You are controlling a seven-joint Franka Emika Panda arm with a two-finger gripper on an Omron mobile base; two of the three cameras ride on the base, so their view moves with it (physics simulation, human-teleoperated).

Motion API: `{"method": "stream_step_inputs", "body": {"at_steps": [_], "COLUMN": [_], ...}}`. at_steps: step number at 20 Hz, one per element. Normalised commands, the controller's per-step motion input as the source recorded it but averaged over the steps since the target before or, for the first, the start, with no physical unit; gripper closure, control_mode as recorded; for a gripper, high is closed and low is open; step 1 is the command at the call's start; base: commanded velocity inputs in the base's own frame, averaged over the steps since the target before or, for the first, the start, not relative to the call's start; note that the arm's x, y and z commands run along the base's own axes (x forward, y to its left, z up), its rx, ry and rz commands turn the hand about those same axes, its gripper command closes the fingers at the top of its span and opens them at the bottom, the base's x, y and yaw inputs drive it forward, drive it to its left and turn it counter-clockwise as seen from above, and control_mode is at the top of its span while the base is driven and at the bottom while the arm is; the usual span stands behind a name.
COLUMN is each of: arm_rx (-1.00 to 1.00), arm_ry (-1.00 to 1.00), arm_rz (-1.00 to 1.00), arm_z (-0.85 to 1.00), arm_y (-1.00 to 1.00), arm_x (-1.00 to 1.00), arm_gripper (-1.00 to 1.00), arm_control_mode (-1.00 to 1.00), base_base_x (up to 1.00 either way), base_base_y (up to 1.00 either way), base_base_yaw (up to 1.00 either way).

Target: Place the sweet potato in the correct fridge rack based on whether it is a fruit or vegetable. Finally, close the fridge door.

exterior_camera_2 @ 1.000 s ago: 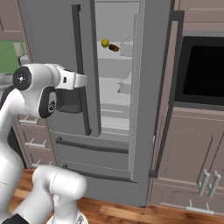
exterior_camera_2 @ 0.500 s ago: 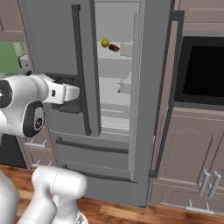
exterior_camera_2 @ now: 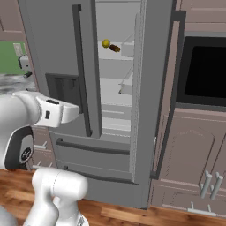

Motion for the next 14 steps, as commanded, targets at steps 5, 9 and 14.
{"method": "stream_step_inputs", "body": {"at_steps": [5, 9, 14], "arm_rx": [0.00, 0.00, 0.00], "arm_ry": [0.12, 0.13, 0.09], "arm_rz": [0.02, 0.04, 0.02], "arm_z": [0.00, 0.00, -0.13], "arm_y": [-0.52, -0.71, -0.91], "arm_x": [-0.63, -0.28, -0.10], "arm_gripper": [-1.00, -1.00, -1.00], "arm_control_mode": [-1.00, -1.00, -1.00], "base_base_x": [0.00, 0.00, 0.00], "base_base_y": [0.00, 0.00, 0.00], "base_base_yaw": [0.00, 0.00, 0.00]}}
